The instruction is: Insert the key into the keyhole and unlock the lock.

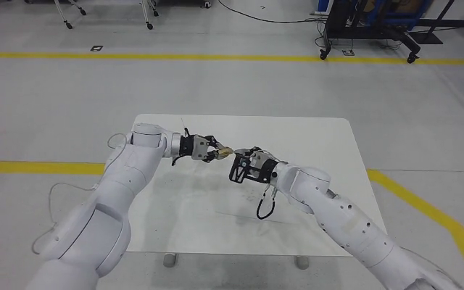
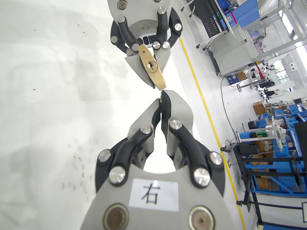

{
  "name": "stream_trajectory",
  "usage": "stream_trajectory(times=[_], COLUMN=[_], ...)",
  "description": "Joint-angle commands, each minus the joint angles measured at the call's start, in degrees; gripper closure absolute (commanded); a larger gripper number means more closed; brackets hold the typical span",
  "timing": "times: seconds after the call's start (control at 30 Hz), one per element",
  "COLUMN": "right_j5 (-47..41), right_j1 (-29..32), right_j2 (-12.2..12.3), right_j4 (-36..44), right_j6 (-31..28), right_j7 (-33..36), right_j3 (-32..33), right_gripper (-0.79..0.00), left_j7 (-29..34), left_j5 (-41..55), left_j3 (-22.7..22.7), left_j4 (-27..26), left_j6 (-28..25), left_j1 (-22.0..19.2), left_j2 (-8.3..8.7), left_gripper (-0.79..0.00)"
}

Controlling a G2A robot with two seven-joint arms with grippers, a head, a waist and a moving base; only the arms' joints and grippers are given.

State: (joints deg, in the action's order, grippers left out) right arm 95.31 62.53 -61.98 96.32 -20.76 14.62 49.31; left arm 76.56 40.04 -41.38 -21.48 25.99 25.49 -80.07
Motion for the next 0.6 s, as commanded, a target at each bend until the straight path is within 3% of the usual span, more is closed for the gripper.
stream_trajectory(times=[0.0,0.3,0.57], right_j5=[2.14,18.60,22.91], right_j1=[1.70,10.74,7.81], right_j2=[0.36,2.70,1.73], right_j4=[1.92,16.15,15.51], right_j6=[1.29,-3.14,-7.02], right_j7=[1.26,2.07,1.69], right_j3=[1.16,3.41,-0.10], right_gripper=[0.000,0.000,0.000], left_j7=[-1.66,-3.90,-3.31], left_j5=[-0.61,-2.84,-4.44], left_j3=[-0.10,-0.11,-0.06], left_j4=[-0.03,-0.84,-1.01], left_j6=[-0.75,-1.89,-1.73], left_j1=[-0.04,0.26,0.36], left_j2=[-0.01,-0.20,-0.33], left_gripper=[0.000,0.000,0.000])
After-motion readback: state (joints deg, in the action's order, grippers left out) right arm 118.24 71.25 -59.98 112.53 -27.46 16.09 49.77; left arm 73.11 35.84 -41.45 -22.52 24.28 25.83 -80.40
